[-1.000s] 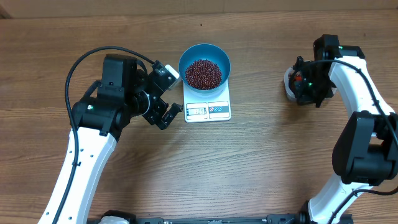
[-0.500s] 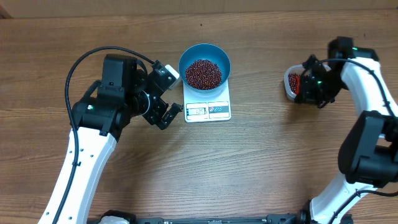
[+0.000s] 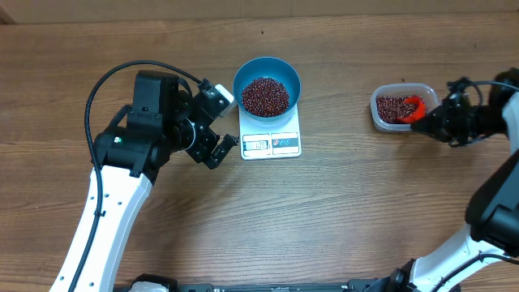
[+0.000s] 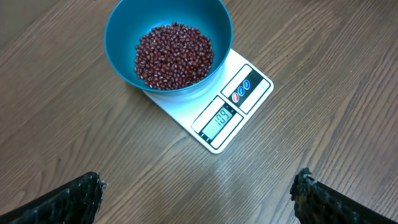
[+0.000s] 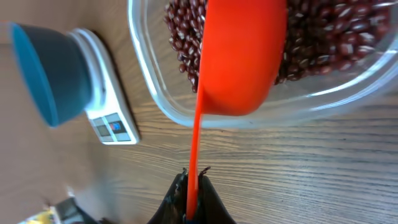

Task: Scoop item into bowl and weigh 150g on scale
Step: 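Lift a fifth scoopful of beans out of the tub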

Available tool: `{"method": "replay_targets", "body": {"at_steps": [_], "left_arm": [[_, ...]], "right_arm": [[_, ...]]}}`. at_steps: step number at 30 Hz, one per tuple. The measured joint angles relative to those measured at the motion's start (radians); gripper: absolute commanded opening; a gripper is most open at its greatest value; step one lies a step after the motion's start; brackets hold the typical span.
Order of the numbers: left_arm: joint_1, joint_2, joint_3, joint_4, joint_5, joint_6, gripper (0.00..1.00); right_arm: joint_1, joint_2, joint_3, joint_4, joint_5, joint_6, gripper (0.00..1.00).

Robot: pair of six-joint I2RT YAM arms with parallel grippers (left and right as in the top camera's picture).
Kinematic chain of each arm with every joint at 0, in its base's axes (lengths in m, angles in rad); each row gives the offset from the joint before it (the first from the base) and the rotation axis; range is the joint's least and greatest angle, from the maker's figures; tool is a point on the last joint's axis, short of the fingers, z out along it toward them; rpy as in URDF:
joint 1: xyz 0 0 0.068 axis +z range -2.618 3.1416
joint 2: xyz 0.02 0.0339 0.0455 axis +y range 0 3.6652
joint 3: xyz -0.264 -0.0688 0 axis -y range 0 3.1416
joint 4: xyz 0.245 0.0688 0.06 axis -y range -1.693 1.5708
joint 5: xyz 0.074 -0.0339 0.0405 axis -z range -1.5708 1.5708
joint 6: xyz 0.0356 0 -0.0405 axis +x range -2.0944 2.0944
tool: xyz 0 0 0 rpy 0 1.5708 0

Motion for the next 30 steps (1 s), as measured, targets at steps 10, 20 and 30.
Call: {"method": "replay_targets", "body": {"at_steps": [10,20,30], "left_arm": [[0.000,0.000,0.000,0.000,0.000,0.000,1.00],[0.000,0.000,0.000,0.000,0.000,0.000,0.99],[0.000,0.000,0.000,0.000,0.000,0.000,0.99]], "right_arm": [[-0.077,0.000,0.000,-0.087,-0.161,-0.166,0.04],[-0.077,0.000,0.000,-0.100,-0.278,-0.209,0.04],[-0.058,0.000,0.000,-0.134,-0.369,-0.215,0.04]]}}
